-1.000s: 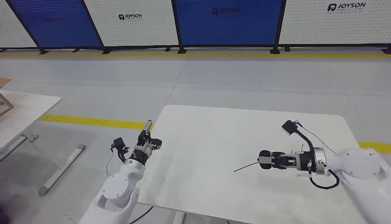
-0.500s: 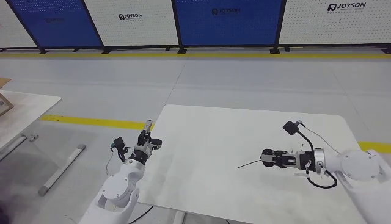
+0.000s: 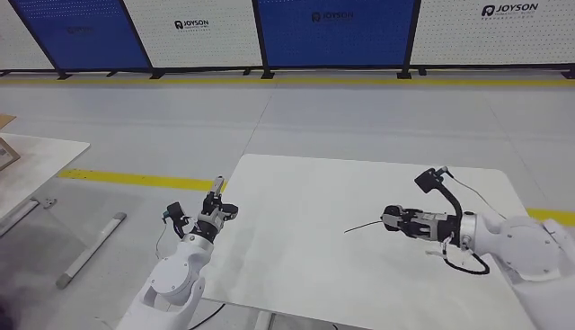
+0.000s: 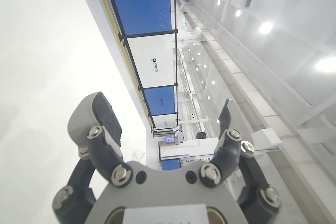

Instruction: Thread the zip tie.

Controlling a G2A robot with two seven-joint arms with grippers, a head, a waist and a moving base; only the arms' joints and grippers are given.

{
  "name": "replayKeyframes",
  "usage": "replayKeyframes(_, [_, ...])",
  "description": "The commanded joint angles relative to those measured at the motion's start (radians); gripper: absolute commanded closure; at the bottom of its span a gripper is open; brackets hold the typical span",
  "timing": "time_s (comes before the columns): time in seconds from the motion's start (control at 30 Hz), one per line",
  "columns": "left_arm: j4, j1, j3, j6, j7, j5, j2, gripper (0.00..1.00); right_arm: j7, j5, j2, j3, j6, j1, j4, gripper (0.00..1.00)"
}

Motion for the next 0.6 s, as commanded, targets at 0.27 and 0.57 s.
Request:
replayKeyframes(0.27, [0.0, 0.0, 0.0, 0.0, 0.0, 0.0, 0.0, 0.0, -0.111, -0.11, 0.01, -0.015, 0.0, -0.012, 0.02, 1.0])
replayKeyframes(0.57, [0.0, 0.0, 0.0, 0.0, 0.0, 0.0, 0.0, 0.0, -0.13, -0.137, 0.01, -0.016, 0.0, -0.016, 0.003, 1.0])
